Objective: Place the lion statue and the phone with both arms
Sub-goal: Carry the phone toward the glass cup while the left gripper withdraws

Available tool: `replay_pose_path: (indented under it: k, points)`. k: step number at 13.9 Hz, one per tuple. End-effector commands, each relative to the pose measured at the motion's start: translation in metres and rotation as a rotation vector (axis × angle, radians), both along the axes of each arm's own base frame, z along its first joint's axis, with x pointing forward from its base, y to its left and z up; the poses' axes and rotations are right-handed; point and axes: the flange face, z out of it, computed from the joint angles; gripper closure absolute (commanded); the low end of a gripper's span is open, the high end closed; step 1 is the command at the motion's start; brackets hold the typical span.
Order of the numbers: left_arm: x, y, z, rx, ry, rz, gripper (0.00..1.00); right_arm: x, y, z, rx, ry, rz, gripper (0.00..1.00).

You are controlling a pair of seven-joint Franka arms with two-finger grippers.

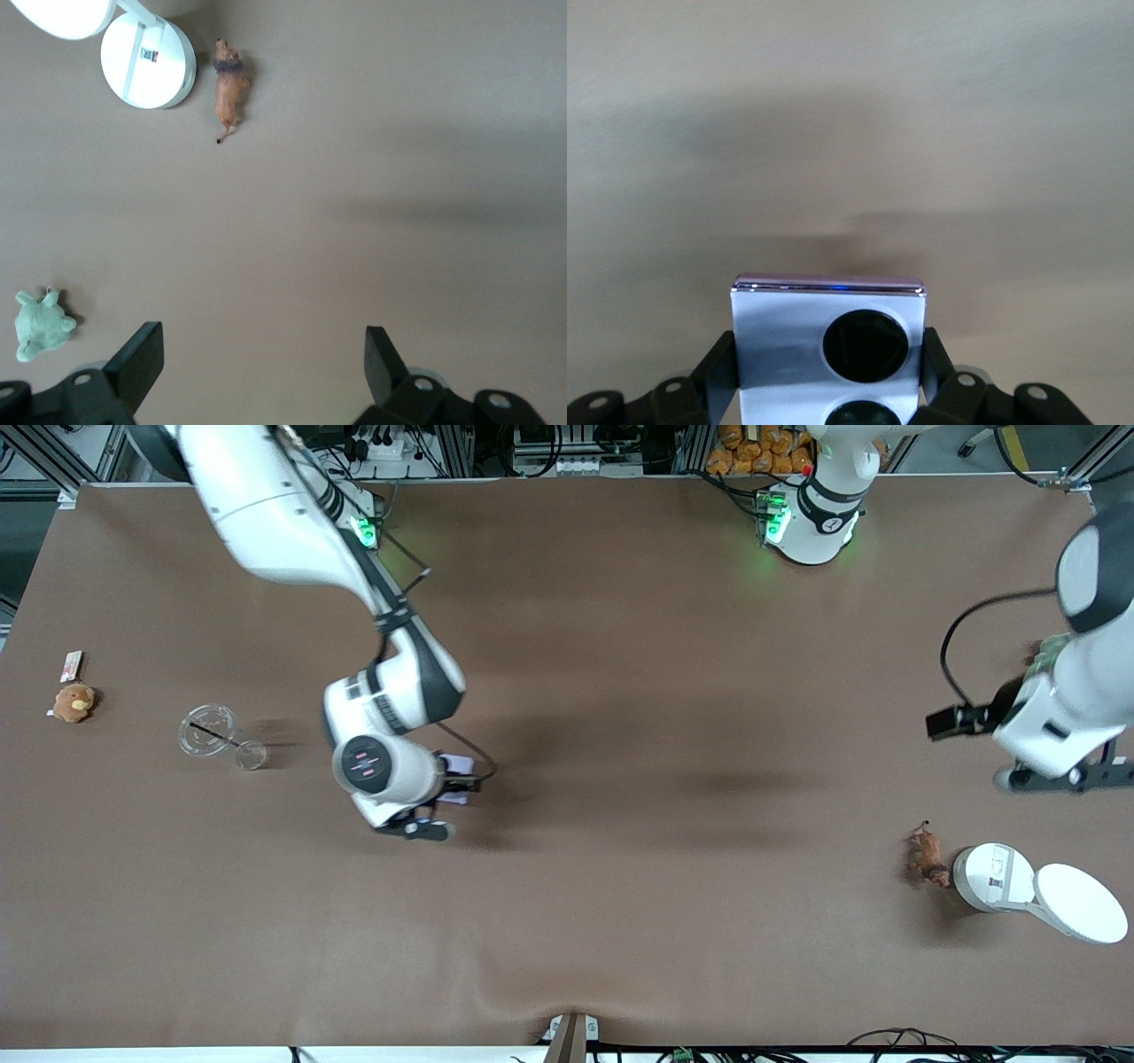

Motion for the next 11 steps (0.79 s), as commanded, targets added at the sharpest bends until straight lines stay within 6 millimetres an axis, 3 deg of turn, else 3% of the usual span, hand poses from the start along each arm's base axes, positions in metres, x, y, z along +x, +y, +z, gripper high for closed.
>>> replay_pose_path:
  k: [1, 5, 7, 9, 11]
  points:
    - [-0.037, -0.005, 0.026, -0.013, -0.013, -0.026, 0.0, -0.007, -0.036, 0.01, -0.052, 0.015, 0.013, 1.0]
    - [-0.056, -0.007, 0.051, -0.052, 0.004, -0.089, 0.0, -0.011, -0.077, -0.003, -0.05, 0.051, 0.048, 1.0]
    - [-0.065, -0.003, 0.064, -0.054, 0.001, -0.109, 0.0, -0.011, -0.111, -0.012, -0.028, 0.065, 0.094, 1.0]
    - [-0.078, 0.003, 0.08, -0.059, 0.0, -0.121, 0.0, -0.018, -0.132, -0.025, -0.014, 0.051, 0.111, 1.0]
    - [-0.08, 0.005, 0.084, -0.083, -0.001, -0.11, 0.0, -0.028, -0.153, -0.042, 0.004, 0.018, 0.141, 1.0]
